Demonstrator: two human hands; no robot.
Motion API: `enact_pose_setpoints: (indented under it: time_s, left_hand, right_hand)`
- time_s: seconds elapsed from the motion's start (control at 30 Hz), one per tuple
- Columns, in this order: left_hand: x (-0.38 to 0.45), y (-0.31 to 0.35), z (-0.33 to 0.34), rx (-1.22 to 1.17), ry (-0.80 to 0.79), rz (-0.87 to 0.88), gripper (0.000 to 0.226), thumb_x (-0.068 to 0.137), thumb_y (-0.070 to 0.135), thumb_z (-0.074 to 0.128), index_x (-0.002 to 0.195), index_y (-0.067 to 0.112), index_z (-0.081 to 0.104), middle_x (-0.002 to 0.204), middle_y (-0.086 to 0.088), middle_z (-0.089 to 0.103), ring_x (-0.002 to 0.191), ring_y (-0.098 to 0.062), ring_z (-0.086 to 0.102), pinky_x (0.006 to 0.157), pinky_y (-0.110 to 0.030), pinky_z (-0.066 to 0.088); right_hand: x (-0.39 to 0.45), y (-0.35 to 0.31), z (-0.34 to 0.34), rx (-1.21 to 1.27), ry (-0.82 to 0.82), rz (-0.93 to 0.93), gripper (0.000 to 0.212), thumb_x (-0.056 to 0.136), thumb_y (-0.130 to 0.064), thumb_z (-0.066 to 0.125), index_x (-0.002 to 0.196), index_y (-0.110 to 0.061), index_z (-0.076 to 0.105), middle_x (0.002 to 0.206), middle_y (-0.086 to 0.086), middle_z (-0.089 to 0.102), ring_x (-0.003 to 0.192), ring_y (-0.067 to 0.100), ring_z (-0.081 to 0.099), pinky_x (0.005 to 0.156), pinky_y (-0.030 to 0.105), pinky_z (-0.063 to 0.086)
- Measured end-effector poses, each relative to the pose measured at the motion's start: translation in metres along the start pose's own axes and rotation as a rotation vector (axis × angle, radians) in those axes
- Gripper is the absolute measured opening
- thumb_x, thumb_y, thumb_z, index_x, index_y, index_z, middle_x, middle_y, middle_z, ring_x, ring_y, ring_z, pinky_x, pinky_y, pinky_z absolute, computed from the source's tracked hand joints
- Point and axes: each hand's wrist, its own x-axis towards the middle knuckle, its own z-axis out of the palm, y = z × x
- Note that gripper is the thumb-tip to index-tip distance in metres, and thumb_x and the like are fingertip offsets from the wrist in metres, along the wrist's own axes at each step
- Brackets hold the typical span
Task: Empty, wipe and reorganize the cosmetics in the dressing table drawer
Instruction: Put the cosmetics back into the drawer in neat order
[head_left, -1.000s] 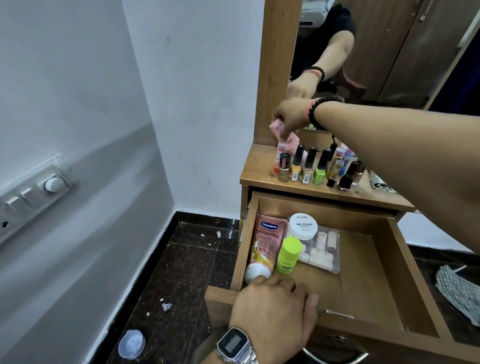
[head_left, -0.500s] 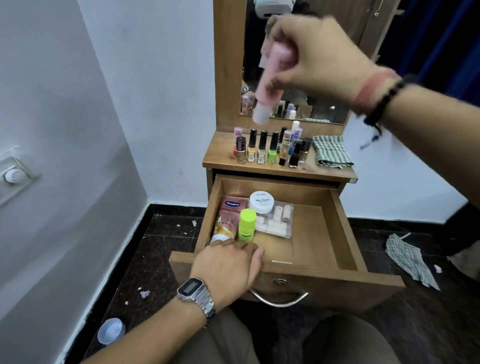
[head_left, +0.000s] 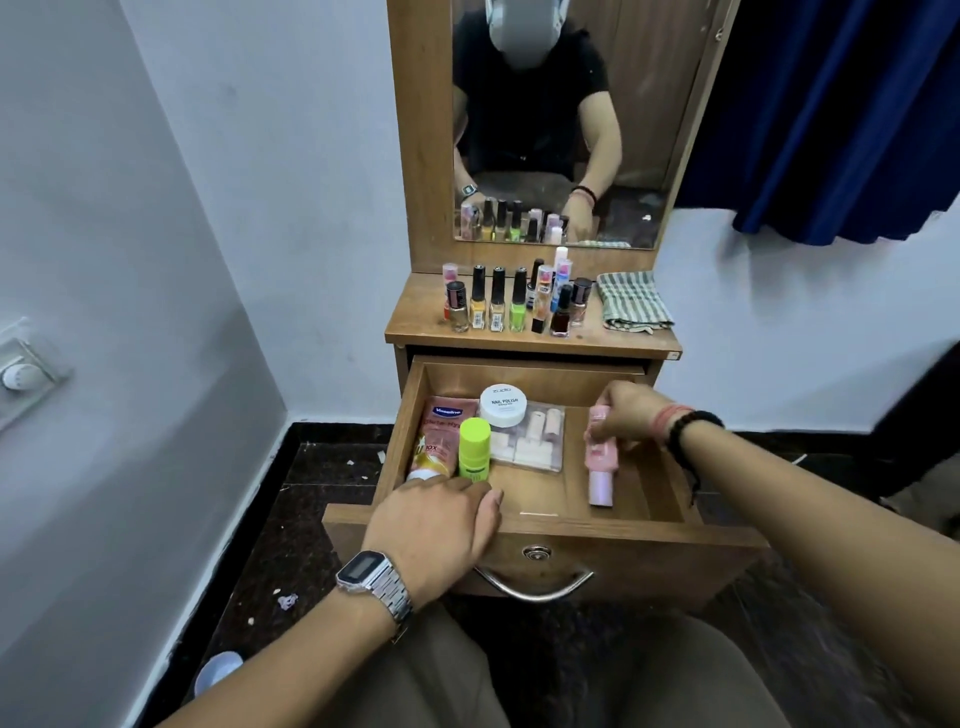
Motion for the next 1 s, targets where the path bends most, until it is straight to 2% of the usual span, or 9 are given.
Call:
enact_pose_setpoints:
  time_s: [0.07, 0.2, 0.3, 0.37, 0.47, 0.63, 0.77, 0.9, 1.0]
  left_hand:
    - [0.0, 0.001, 0.0, 0.065, 0.031, 0.005, 0.043, 0.091, 0.041, 0.03, 0.062, 0.025, 0.058, 0.058, 0.008, 0.061, 0.052, -0.014, 0.058, 0.047, -0.022, 0.041]
    - [0.001, 0.001, 0.002, 0.081, 0.032, 0.016, 0.041, 0.09, 0.041, 0.032, 0.063, 0.025, 0.057, 0.058, 0.008, 0.061, 0.052, -0.013, 0.058, 0.046, -0.022, 0.039]
    - [0.0, 0.001, 0.004, 0.072, 0.043, 0.018, 0.042, 0.091, 0.041, 0.031, 0.064, 0.025, 0.059, 0.06, 0.008, 0.062, 0.053, -0.014, 0.059, 0.046, -0.023, 0.04]
    - [0.001, 0.001, 0.003, 0.074, 0.038, 0.011, 0.042, 0.091, 0.041, 0.031, 0.064, 0.025, 0.059, 0.059, 0.008, 0.062, 0.053, -0.014, 0.058, 0.046, -0.022, 0.039]
    - [0.001, 0.001, 0.002, 0.073, 0.011, -0.004, 0.042, 0.091, 0.041, 0.03, 0.065, 0.026, 0.059, 0.061, 0.008, 0.062, 0.054, -0.014, 0.059, 0.047, -0.023, 0.04]
    - [0.0, 0.001, 0.001, -0.014, -0.031, -0.033, 0.049, 0.094, 0.044, 0.018, 0.075, 0.026, 0.059, 0.073, 0.007, 0.065, 0.067, -0.016, 0.062, 0.056, -0.027, 0.043]
    - [-0.001, 0.001, 0.003, -0.041, -0.02, -0.034, 0.056, 0.093, 0.047, 0.008, 0.083, 0.026, 0.059, 0.082, 0.006, 0.066, 0.077, -0.017, 0.062, 0.063, -0.028, 0.043]
    - [-0.001, 0.001, 0.001, -0.035, -0.036, -0.032, 0.051, 0.094, 0.045, 0.015, 0.076, 0.025, 0.06, 0.075, 0.006, 0.065, 0.069, -0.017, 0.062, 0.058, -0.029, 0.044]
    - [-0.001, 0.001, 0.0, -0.027, -0.037, -0.036, 0.051, 0.094, 0.045, 0.015, 0.076, 0.025, 0.06, 0.075, 0.007, 0.065, 0.068, -0.016, 0.062, 0.058, -0.028, 0.044]
  right_hand:
    - [0.009, -0.004, 0.009, -0.017, -0.002, 0.044, 0.035, 0.079, -0.026, 0.076, 0.107, -0.007, 0.065, 0.105, 0.011, 0.069, 0.08, 0.02, 0.064, 0.07, 0.029, 0.054]
    - [0.021, -0.01, 0.021, -0.01, 0.083, 0.068, 0.036, 0.085, -0.025, 0.069, 0.116, -0.007, 0.061, 0.119, 0.013, 0.063, 0.106, 0.026, 0.062, 0.086, 0.029, 0.05]
    - [0.023, -0.01, 0.026, 0.009, 0.113, 0.065, 0.039, 0.089, -0.023, 0.062, 0.124, -0.01, 0.054, 0.128, 0.015, 0.057, 0.113, 0.029, 0.058, 0.092, 0.032, 0.049]
    - [0.021, -0.009, 0.03, -0.007, 0.092, 0.078, 0.051, 0.089, -0.035, 0.061, 0.131, -0.011, 0.046, 0.131, 0.015, 0.055, 0.115, 0.031, 0.056, 0.092, 0.034, 0.047]
    - [0.015, -0.011, 0.039, -0.011, 0.002, 0.058, 0.089, 0.076, -0.058, 0.07, 0.141, -0.011, 0.031, 0.139, 0.015, 0.048, 0.125, 0.031, 0.049, 0.097, 0.037, 0.043]
    - [0.006, -0.023, 0.061, -0.081, -0.084, -0.027, 0.11, 0.072, -0.05, 0.078, 0.151, -0.01, 0.013, 0.156, 0.016, 0.02, 0.135, 0.03, 0.039, 0.101, 0.033, 0.044]
    - [0.006, -0.028, 0.07, -0.11, -0.054, -0.028, 0.099, 0.084, -0.037, 0.071, 0.154, -0.018, 0.004, 0.159, 0.015, -0.017, 0.137, 0.038, 0.036, 0.088, 0.035, 0.055]
    - [0.014, -0.02, 0.068, -0.123, -0.061, -0.076, 0.093, 0.087, -0.032, 0.068, 0.154, -0.021, 0.004, 0.158, 0.014, -0.022, 0.141, 0.041, 0.025, 0.105, 0.045, 0.043]
    - [0.021, -0.012, 0.062, -0.134, -0.076, -0.123, 0.093, 0.088, -0.029, 0.068, 0.154, -0.022, 0.003, 0.158, 0.015, -0.022, 0.146, 0.04, 0.011, 0.108, 0.048, 0.039]
